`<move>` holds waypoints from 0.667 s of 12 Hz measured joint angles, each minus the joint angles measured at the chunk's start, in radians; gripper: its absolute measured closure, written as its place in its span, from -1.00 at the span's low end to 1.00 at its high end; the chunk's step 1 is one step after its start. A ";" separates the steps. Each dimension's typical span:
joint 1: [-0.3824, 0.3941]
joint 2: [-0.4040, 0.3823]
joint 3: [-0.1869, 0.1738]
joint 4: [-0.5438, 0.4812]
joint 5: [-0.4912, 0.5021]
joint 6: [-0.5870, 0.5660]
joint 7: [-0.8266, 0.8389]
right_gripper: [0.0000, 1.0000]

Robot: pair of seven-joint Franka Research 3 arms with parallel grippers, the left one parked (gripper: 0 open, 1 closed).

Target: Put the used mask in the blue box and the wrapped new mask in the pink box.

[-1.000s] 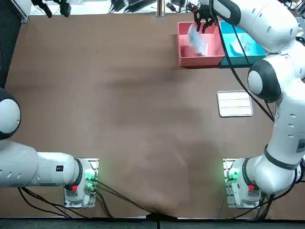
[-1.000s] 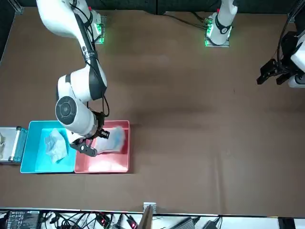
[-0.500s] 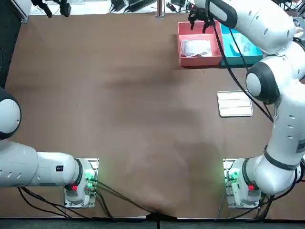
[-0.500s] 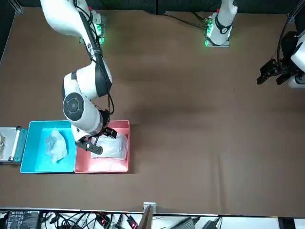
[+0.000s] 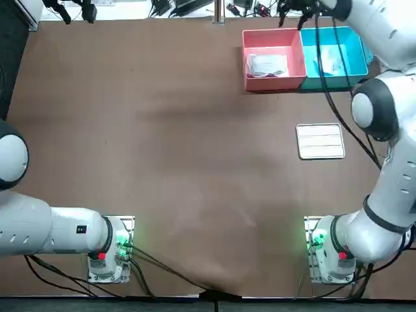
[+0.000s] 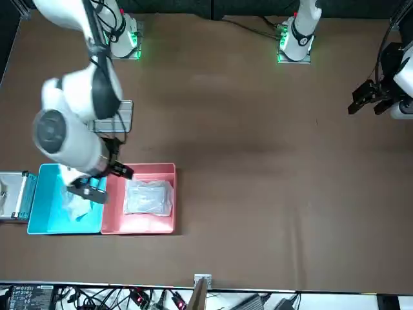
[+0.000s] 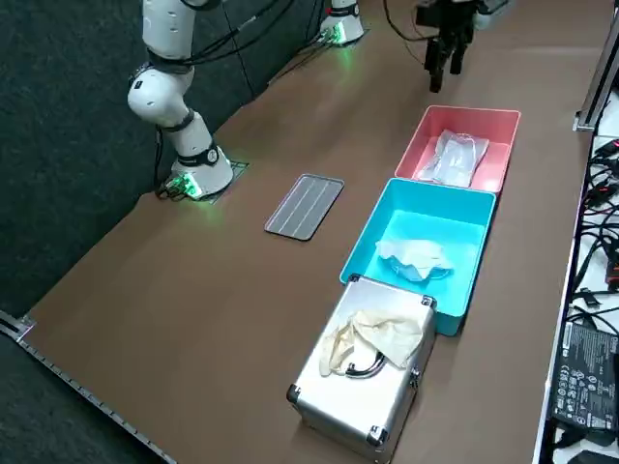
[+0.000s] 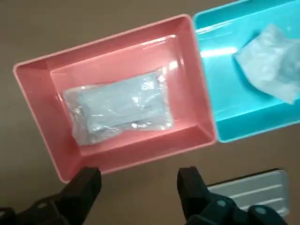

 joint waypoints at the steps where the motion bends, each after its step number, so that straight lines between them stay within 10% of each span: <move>1: -0.023 -0.026 0.000 -0.002 0.000 -0.033 -0.036 -1.00; 8: -0.158 -0.236 -0.003 -0.156 -0.008 -0.080 -0.282 -1.00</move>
